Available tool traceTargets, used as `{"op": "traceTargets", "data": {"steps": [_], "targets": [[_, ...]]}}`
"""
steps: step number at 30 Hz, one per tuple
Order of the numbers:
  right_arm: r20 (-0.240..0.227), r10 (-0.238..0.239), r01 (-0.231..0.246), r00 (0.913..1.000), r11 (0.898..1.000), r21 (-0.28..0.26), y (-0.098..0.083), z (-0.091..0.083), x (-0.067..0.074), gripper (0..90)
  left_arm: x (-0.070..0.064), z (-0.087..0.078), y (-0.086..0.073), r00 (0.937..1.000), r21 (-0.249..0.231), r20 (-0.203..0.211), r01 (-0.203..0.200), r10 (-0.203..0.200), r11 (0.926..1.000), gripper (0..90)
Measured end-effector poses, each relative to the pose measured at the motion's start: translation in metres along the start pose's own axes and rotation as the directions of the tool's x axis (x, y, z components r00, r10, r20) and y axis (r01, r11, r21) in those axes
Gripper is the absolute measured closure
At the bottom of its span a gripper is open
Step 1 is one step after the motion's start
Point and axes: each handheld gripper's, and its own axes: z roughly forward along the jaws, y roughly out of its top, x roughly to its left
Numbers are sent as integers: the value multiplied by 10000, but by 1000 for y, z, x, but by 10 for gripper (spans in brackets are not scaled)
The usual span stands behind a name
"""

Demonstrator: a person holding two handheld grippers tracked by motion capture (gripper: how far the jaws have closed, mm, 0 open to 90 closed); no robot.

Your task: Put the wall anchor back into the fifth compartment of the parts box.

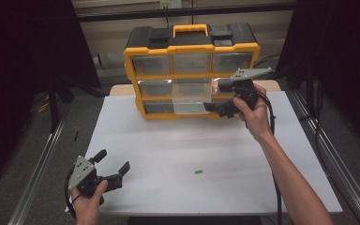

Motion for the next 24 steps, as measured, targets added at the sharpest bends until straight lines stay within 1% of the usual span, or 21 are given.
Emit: {"op": "traceTargets", "data": {"steps": [2,3,5,6,7,8,10,11,12,13,14,16,17,18,19,20,21,22,23,24], "targets": [[156,-103,100,9998,9998,176,-7,-3,3,29,0,0,0,10000,-18,9,78,-78,10000,38],[135,-94,91,9999,9996,266,-10,-4,4,28,0,0,0,10000,24,34,16,-16,10000,38],[-110,-10,12,9999,9997,225,-18,-7,7,24,1,1,0,9999,-1,106,62,-62,10000,39],[-149,6,-2,9999,9997,247,-22,-8,9,25,0,1,0,10000,30,10,3,-4,10000,38],[-248,17,-11,9997,9997,229,-26,-9,11,25,0,1,0,10000,24,34,53,-53,10000,39],[-364,1,8,9993,9997,232,-30,-9,13,23,0,1,0,10000,2,92,18,-18,10000,39],[-395,45,-33,9992,9995,311,-36,-9,16,23,-1,1,0,9999,-19,96,61,-61,10000,40],[-477,55,-43,9988,9997,252,-39,-10,17,27,-1,1,0,10000,-18,39,5,-5,10000,40],[-629,117,-107,9980,9998,164,-42,-10,18,28,-2,1,0,9999,-29,76,82,-81,10000,40],[-799,200,-189,9966,9997,151,-46,-9,19,28,-1,1,0,10000,25,76,15,-15,10000,40],[-906,190,-175,9957,9997,169,-50,-8,21,31,-1,1,-1,10000,35,79,10,-11,10000,40],[-1175,129,-90,9930,9994,337,-58,-6,25,33,-1,2,-1,10000,79,57,35,-35,10000,40],[-1268,188,-144,9917,9993,359,-62,-5,27,38,-1,2,-1,9999,36,1,119,-119,9999,40],[-1421,236,-181,9896,9991,392,-66,-3,29,40,-1,2,-1,10000,64,40,65,-66,10000,40],[-1566,203,-112,9875,9982,593,-69,-1,31,38,-2,2,-1,10000,64,34,41,-42,10000,40],[-1539,130,-11,9880,9970,771,-70,0,33,39,-2,2,-1,10000,88,44,13,-14,10000,40],[-1499,35,87,9887,9967,803,-71,1,36,42,-2,2,-1,10000,94,3,-24,24,10000,40],[-1646,70,69,9863,9965,834,-72,2,38,45,-2,2,-1,9999,74,120,42,-43,10000,40],[-1860,107,77,9825,9952,977,-74,4,39,42,-2,2,-1,10000,108,-10,-20,20,9999,40],[-2028,128,93,9791,9941,1080,-76,6,40,38,-1,2,-1,10000,96,28,-36,35,9999,40]]}}
